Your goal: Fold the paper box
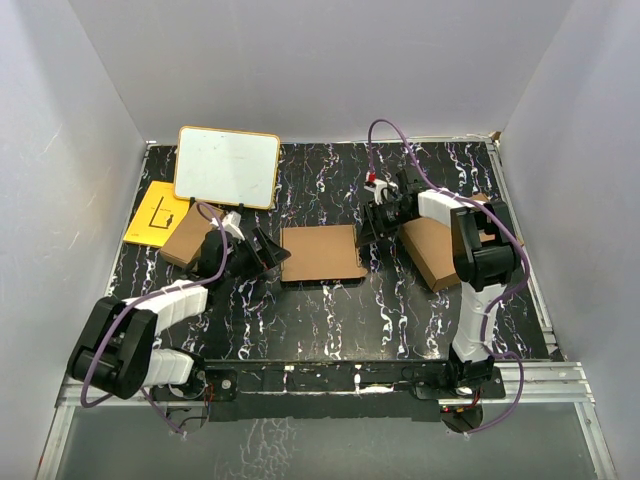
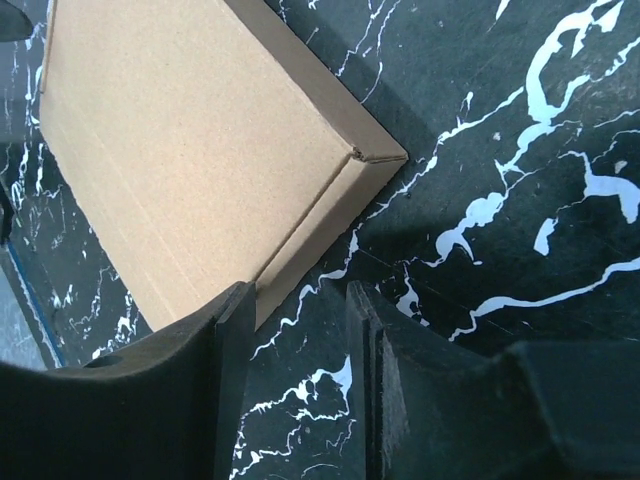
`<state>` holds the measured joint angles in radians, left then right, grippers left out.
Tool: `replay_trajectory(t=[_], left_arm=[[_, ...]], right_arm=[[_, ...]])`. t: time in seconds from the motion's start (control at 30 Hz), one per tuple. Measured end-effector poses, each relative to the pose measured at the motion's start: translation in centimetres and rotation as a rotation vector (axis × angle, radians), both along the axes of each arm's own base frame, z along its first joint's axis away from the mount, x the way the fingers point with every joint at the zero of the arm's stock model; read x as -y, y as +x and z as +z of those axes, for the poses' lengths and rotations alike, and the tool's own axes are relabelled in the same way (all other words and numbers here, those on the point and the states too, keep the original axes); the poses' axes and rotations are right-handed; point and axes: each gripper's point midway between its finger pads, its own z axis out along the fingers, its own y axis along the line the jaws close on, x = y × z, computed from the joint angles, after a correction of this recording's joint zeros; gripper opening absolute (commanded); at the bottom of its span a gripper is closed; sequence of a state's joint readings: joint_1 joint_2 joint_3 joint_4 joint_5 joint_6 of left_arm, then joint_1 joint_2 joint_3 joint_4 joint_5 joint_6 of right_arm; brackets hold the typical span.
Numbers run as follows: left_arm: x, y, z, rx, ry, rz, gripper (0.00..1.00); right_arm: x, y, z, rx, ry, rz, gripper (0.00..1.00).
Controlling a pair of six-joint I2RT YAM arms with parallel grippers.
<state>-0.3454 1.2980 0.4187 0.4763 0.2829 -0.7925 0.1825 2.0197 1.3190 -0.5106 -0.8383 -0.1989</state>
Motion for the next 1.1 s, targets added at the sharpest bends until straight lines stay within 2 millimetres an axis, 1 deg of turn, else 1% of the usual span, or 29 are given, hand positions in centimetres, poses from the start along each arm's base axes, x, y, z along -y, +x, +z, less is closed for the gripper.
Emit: replay_trajectory(t=[0.1,0.17,0.23,0.3,0.37,0.53,0.67,0.7,0.8,0.9,0.97,1.1], left_arm=[[0.1,0.0,-0.3,-0.011,-0.004,-0.005,0.97],[0.0,0.1,-0.6,-0.018,-0.006,-0.005,0.97],[0.0,0.1,-0.8,-0.025,-0.006,-0.005,0.97],[0.0,0.1,-1.1,-0.033,-0.007,-0.006,0.97],[0.0,0.0,-1.2,-0.042,-0.01,-0.007,0.97],[0.2,0.1,-1.0,-0.033,-0.022,-0.014,0.97],[0.3,0.1,-1.1,-0.037,-0.026,-0.016,0.97],[0.3,0.1,-1.1,-0.038,-0.026,-0.016,0.97],[0.3,0.2,-1.4,-0.047,-0.026,-0.015,0.97],[0.3,0.2,-1.9,-0.06,-0.022,-0.014,0.97],[0.4,0.3,-1.9,-0.064,-0.022,-0.015,0.97],[0.6,0.4,-2.1,-0.069,-0.027,-0.02,0.97]], right_arm=[[-0.1,0.1,0.3,-0.01,0.011,-0.005,0.35],[-0.1,0.2,0.3,-0.015,0.014,-0.01,0.34],[-0.2,0.2,0.2,-0.027,0.026,-0.012,0.36],[-0.1,0.1,0.2,-0.044,0.048,-0.013,0.42],[0.0,0.0,0.3,-0.063,0.076,-0.016,0.46],[-0.2,-0.2,0.9,-0.085,0.126,-0.01,0.46],[-0.5,-0.4,0.6,-0.106,0.14,-0.003,0.44],[-0.5,-0.5,0.3,-0.113,0.139,-0.003,0.42],[-0.8,-0.6,-0.3,-0.138,0.134,-0.006,0.3],[-0.9,-0.6,-0.1,-0.159,0.145,-0.011,0.19],[-1.0,-0.7,0.1,-0.168,0.147,-0.015,0.16],[-0.9,-0.4,0.2,-0.172,0.144,-0.026,0.13]])
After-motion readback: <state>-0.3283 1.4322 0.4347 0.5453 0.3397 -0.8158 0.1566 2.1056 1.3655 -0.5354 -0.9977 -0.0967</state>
